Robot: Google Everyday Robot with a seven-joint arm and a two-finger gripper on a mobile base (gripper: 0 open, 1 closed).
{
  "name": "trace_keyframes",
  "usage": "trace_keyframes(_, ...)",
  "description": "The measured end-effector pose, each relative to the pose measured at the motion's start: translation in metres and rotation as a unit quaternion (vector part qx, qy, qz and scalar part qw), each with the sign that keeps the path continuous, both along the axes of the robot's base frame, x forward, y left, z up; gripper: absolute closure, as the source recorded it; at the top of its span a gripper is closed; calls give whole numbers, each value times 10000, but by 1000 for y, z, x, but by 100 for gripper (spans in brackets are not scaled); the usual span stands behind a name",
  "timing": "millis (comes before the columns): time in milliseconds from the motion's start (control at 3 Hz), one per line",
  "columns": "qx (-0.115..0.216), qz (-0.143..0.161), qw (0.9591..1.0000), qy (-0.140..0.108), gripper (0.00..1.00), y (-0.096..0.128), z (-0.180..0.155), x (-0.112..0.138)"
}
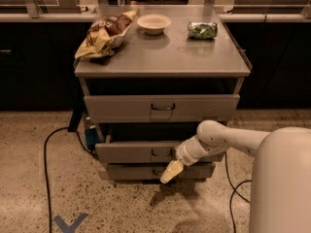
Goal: Close middle drawer
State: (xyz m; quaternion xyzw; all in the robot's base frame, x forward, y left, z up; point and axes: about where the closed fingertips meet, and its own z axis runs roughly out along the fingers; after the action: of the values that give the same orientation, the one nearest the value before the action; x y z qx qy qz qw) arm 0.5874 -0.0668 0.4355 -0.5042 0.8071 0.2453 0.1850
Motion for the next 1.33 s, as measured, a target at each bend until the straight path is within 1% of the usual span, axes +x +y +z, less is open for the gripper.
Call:
trace_keyframes(333, 1, 1, 10000, 3, 0, 0, 0, 0)
trace_keyframes(667, 13, 25, 10000, 57, 0, 2, -4, -4)
trace_keyframes(1000, 50, 64, 9998, 181, 0, 8, -15, -6)
trace_keyframes(1333, 51, -103, 9997, 204, 0, -3, -26, 9)
